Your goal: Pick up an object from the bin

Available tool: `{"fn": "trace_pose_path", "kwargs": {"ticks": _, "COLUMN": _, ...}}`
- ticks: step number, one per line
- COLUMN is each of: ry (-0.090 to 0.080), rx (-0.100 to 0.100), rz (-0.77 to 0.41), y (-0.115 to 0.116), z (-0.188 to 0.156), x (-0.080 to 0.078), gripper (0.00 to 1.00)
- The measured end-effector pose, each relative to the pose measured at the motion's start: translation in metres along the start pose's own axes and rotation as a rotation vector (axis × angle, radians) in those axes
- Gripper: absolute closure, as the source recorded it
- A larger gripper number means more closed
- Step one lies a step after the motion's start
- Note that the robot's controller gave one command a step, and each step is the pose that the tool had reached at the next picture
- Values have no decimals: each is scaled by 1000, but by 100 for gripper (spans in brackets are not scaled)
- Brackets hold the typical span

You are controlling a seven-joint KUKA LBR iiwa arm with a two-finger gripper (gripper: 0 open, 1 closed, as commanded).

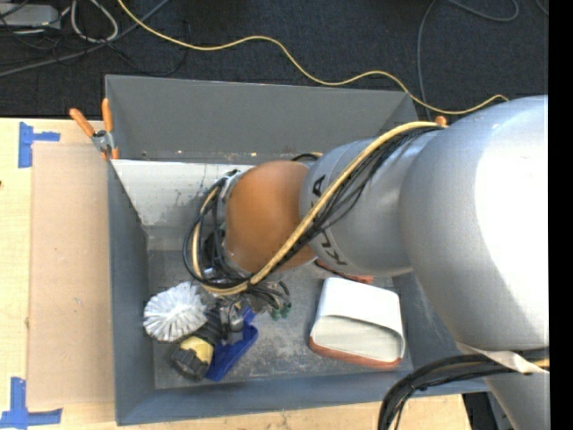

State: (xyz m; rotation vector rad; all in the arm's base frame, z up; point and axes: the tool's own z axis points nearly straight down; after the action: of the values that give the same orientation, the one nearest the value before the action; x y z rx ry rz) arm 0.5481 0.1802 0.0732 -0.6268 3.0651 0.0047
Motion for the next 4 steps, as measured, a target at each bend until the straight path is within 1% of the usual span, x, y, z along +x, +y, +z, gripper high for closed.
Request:
{"fn": "trace_pose_path", "kwargs": {"ticks": 1, "ry": 3, "rx": 1, "rz": 13, "y": 5, "z": -19, "x": 4, "gripper": 100}}
{"fn": "trace_pose_path", "kwargs": {"ticks": 2, "ry": 6, "rx": -1, "rz": 16, "y": 1, "z": -95, "x": -7, "gripper": 100}}
{"fn": "trace_pose_path", "kwargs": {"ticks": 3, "ry": 2, "rx": 0, "rz": 13, "y": -1, "z": -141, "x": -10, "gripper": 100}}
{"fn": "trace_pose_path", "kwargs": {"ticks": 4, "ry": 5, "rx": 0, "rz": 24, "y": -4, "z": -125, "x": -8, "gripper": 100}}
